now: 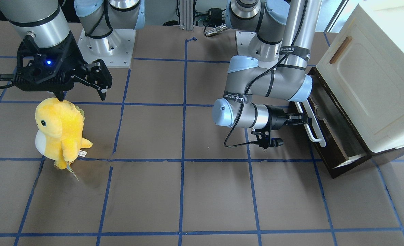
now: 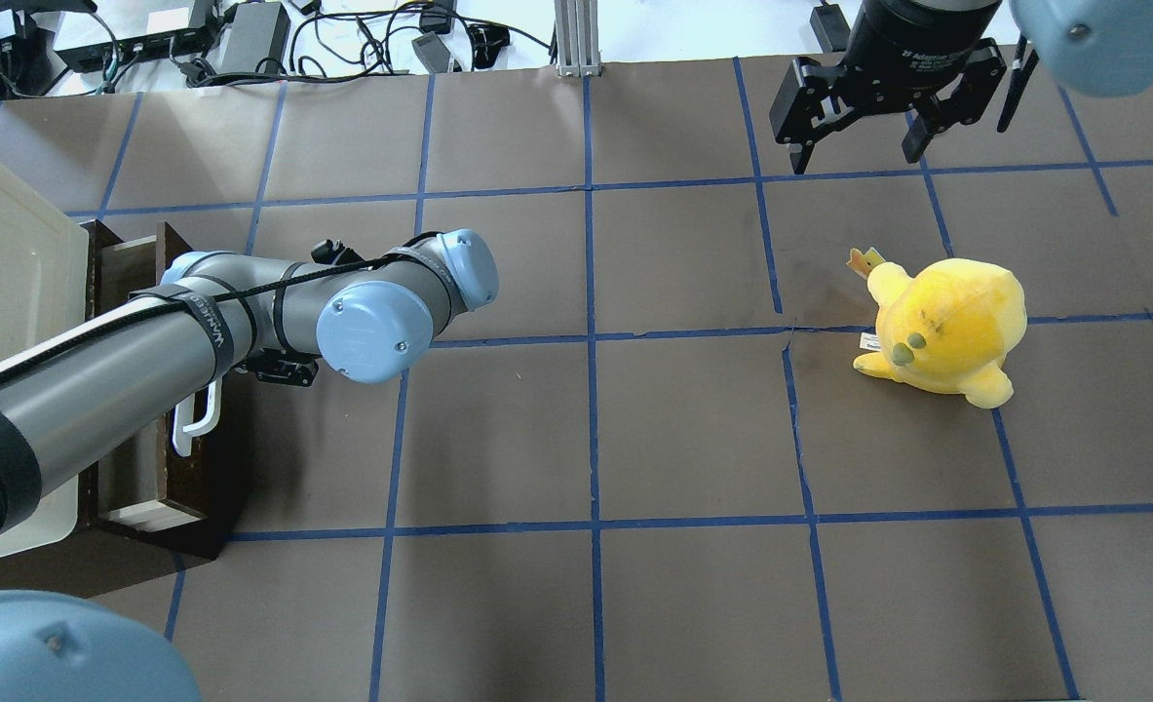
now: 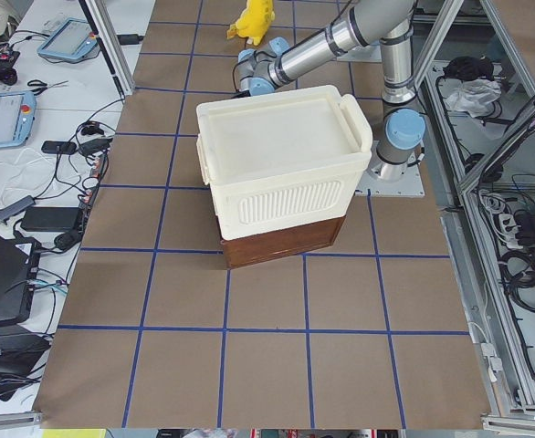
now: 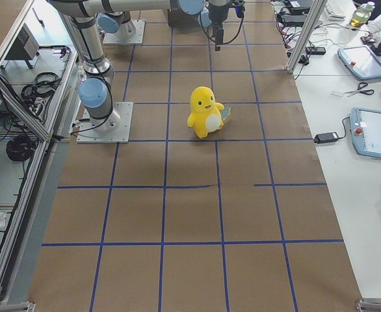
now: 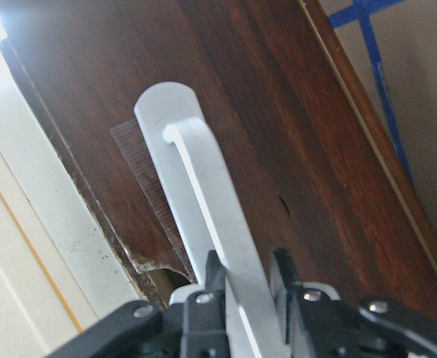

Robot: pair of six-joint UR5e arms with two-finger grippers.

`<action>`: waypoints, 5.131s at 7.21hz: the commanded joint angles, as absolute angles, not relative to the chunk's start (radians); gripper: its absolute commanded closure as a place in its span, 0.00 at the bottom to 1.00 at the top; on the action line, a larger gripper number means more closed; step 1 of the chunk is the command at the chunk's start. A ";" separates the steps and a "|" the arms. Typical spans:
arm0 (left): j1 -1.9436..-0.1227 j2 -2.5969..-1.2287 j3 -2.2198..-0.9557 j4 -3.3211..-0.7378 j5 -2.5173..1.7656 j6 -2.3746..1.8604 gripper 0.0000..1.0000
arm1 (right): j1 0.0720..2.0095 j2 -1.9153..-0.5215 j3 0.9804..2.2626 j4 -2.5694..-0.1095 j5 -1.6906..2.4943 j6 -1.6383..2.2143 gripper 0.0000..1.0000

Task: Pull drawer sideways
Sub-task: 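Pull the handle with the left gripper, sliding the drawer out of the cabinet, then keep pulling the drawer farther out with the left gripper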

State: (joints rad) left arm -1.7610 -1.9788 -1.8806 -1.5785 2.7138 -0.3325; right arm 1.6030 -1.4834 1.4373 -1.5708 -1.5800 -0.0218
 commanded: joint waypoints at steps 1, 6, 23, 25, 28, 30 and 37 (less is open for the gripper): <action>-1.766 -1.979 -1.881 -1.578 2.714 -0.331 1.00 | 1.603 -1.483 1.437 -1.571 -1.580 -0.021 0.00; -1.793 -1.980 -1.865 -1.580 2.707 -0.331 1.00 | 1.603 -1.483 1.437 -1.571 -1.580 -0.021 0.00; -1.842 -1.982 -1.850 -1.578 2.688 -0.331 1.00 | 1.603 -1.483 1.437 -1.571 -1.580 -0.023 0.00; -1.848 -1.982 -1.850 -1.578 2.688 -0.331 1.00 | 1.603 -1.483 1.437 -1.571 -1.580 -0.023 0.00; -1.859 -1.982 -1.848 -1.577 2.689 -0.330 1.00 | 1.603 -1.483 1.437 -1.571 -1.580 -0.021 0.00; -1.859 -1.982 -1.848 -1.577 2.689 -0.331 1.00 | 1.603 -1.483 1.437 -1.571 -1.580 -0.021 0.00; -1.861 -1.982 -1.848 -1.577 2.689 -0.333 0.65 | 1.603 -1.483 1.437 -1.571 -1.580 -0.021 0.00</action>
State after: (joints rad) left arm -1.8607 -1.9819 -1.8484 -1.5770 2.6894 -0.3315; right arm 1.6030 -1.4834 1.4373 -1.5708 -1.5800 -0.0215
